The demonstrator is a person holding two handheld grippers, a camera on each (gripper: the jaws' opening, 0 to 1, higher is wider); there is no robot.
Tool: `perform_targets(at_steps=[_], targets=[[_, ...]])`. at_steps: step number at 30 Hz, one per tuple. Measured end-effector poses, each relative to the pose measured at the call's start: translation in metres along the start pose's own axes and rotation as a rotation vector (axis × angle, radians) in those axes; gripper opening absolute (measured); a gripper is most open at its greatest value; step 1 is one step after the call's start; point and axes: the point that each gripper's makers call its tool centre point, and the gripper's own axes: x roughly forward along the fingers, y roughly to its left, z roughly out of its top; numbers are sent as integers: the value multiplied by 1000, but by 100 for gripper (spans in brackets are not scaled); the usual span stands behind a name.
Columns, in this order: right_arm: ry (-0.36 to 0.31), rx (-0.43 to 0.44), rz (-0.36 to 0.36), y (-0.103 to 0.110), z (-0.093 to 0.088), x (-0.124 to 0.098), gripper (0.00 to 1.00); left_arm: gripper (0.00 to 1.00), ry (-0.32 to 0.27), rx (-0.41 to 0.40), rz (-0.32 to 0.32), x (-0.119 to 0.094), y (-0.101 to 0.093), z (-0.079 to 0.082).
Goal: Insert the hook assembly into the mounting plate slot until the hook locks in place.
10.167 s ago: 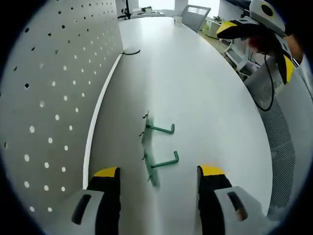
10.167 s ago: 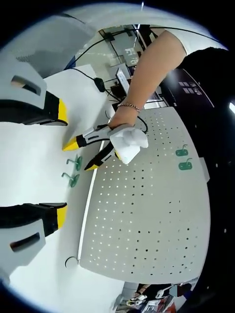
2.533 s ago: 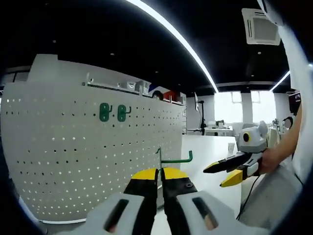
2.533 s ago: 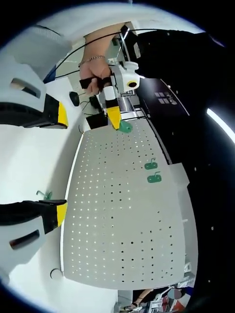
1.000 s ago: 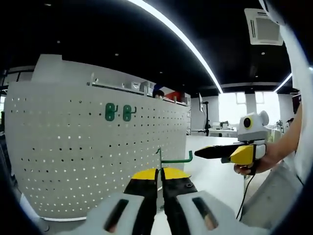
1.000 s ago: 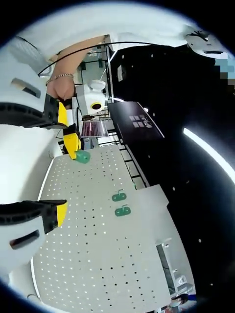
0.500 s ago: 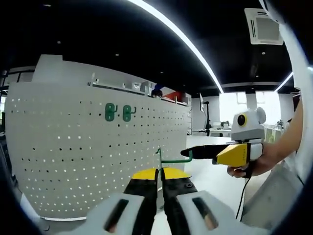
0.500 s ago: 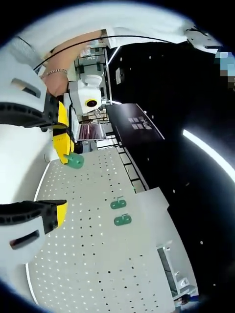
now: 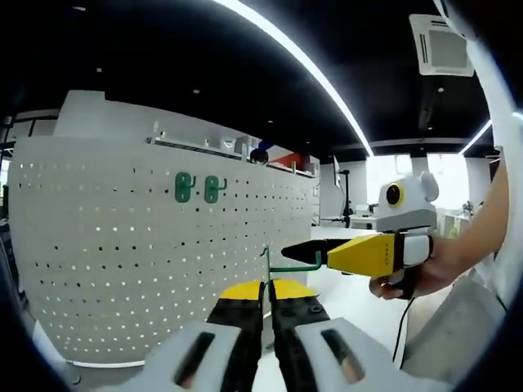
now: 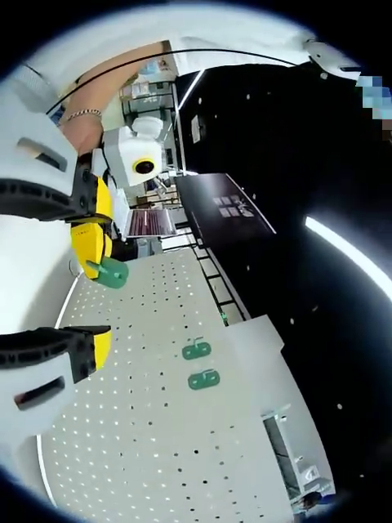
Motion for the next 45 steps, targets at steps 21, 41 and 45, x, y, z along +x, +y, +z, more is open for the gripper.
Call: perform_targets(at_steps=[21, 41, 45], targets=[[45, 35, -17, -1, -5, 5, 19, 2, -6, -7, -4, 3, -5, 1], [37, 24, -14, 2, -6, 8, 4, 2, -11, -10, 3, 4, -8, 3], [38, 19, -17, 2, -7, 8, 4, 2, -10, -17, 8, 4, -8, 1]])
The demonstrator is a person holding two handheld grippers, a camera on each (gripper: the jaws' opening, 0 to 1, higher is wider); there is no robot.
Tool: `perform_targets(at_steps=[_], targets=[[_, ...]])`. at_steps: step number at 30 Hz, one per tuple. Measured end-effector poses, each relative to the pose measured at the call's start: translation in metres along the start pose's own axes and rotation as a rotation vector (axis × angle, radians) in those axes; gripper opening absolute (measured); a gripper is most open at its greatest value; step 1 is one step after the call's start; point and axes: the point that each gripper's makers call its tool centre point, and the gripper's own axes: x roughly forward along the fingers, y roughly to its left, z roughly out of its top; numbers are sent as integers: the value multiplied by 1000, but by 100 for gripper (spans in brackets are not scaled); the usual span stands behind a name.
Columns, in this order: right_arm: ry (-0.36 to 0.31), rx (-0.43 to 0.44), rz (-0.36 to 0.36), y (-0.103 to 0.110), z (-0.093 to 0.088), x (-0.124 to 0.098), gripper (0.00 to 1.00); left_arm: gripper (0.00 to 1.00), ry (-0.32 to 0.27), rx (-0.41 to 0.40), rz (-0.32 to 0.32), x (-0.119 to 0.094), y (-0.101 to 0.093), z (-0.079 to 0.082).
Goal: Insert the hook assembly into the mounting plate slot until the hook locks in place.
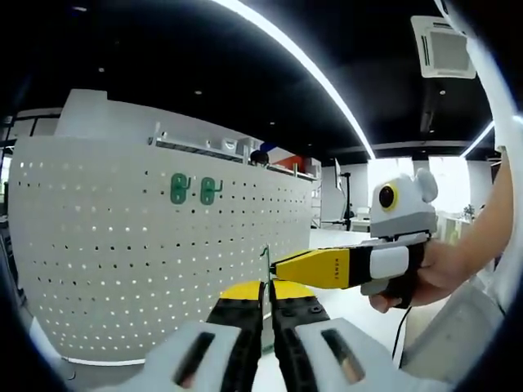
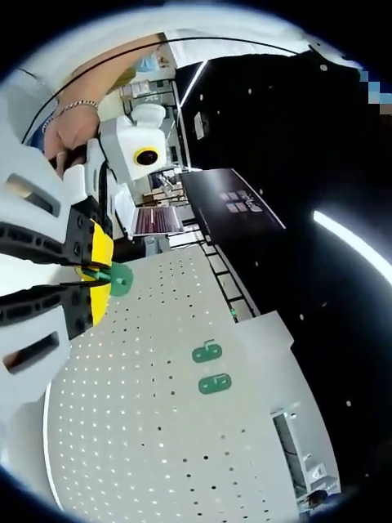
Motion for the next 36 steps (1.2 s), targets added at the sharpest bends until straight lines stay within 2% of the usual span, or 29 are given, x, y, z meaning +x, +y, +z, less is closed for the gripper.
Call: perform_targets(at_steps=[19, 36], targets=[[-5, 72, -36, -4, 0, 2, 1, 2, -2, -9, 20, 1, 1, -2], [14, 40, -47, -3, -1, 1, 0, 4, 5, 14, 18, 1, 0, -3]])
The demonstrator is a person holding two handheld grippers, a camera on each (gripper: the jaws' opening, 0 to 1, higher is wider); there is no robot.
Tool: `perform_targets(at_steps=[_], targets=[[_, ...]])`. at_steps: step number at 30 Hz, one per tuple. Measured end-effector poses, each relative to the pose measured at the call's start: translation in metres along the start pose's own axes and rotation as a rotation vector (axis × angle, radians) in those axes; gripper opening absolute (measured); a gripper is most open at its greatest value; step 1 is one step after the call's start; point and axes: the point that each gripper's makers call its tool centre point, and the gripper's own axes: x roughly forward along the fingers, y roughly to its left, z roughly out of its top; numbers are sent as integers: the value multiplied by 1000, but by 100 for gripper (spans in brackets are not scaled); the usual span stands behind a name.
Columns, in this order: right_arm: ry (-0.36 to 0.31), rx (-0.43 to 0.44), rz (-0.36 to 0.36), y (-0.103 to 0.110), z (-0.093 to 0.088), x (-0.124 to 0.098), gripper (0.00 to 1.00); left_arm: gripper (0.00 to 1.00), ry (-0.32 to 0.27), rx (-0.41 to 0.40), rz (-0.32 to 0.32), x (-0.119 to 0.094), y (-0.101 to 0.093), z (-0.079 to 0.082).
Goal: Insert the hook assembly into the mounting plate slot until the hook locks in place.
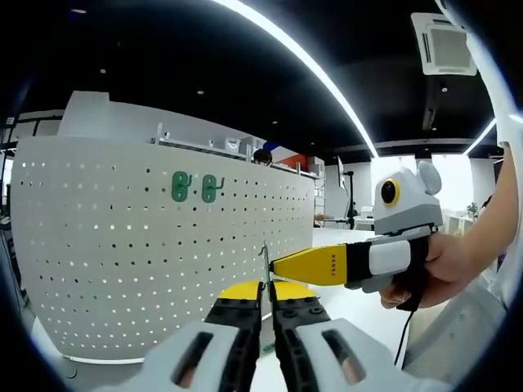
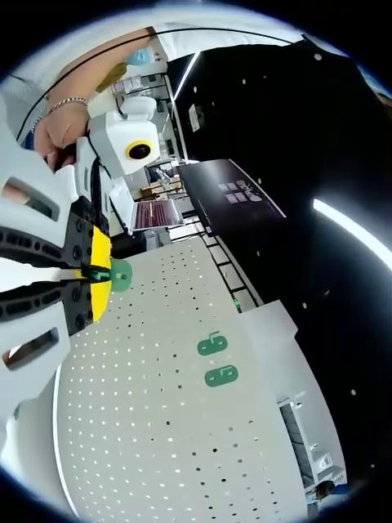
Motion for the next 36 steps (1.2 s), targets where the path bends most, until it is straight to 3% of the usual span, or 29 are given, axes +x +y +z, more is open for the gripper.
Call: perform_targets(at_steps=[4, 9, 11, 18, 22, 26, 31, 36], targets=[[8, -11, -4, -1, -1, 0, 0, 5, 11, 1, -3, 0, 0, -2], [5, -8, -5, -2, 0, 0, 0, 16, 20, -30, -8, -2, 1, -5], [7, -10, -3, -1, 0, 0, 0, 25, 35, -36, -9, -1, 1, -9], [3, -4, -3, -2, 1, -1, 0, 43, 70, -35, -15, 0, -1, -18], [6, -5, -1, -2, 0, -1, 0, 61, 91, -49, -9, 1, 0, -24], [9, 0, 2, -2, -1, -1, 0, 73, 111, -59, -21, 2, -2, -30], [8, 13, 4, -2, -2, -2, 0, 80, 113, -54, -22, 2, -4, -31], [9, 8, 1, -2, -2, -1, 0, 80, 119, -47, -23, 2, -4, -33]])
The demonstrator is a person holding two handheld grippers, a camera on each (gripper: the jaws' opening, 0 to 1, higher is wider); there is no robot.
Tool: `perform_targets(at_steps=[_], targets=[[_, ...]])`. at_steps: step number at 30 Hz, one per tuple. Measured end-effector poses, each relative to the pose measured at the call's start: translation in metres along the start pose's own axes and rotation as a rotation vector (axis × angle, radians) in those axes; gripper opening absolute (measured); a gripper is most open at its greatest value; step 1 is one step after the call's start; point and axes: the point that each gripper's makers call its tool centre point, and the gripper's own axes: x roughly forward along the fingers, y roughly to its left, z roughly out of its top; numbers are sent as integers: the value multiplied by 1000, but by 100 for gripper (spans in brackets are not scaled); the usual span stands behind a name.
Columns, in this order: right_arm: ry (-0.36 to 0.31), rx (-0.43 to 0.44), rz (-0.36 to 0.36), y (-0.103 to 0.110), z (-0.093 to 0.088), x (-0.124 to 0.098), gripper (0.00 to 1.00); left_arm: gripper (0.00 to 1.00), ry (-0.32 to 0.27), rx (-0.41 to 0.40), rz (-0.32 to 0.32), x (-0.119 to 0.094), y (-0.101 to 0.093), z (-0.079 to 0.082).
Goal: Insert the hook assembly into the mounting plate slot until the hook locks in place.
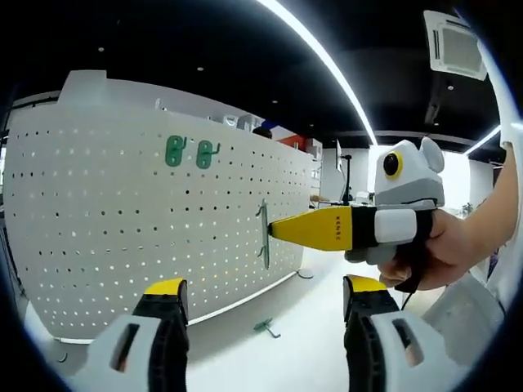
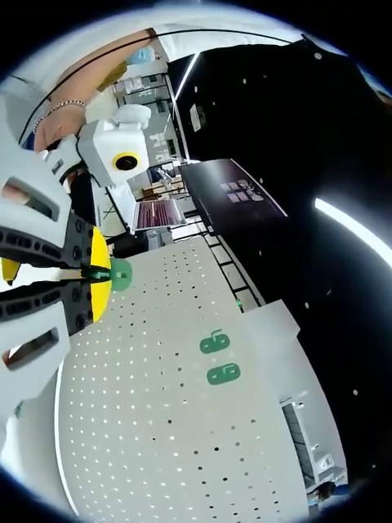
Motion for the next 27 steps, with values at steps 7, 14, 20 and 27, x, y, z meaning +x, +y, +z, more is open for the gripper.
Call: perform_targets(at_steps=[7, 14, 20, 27], targets=[[2, -37, -18, -4, 6, -1, 0, 78, 9, -7, 5, -2, 2, -5], [-6, -75, -58, -19, 20, -7, 0, 78, 41, -8, 3, -5, 3, -18], [0, -105, -91, -30, 24, -11, 0, 78, 68, -4, 1, -10, 5, -29], [6, -146, -141, -46, 33, -12, 0, 77, 108, 1, -2, -16, 4, -44]])
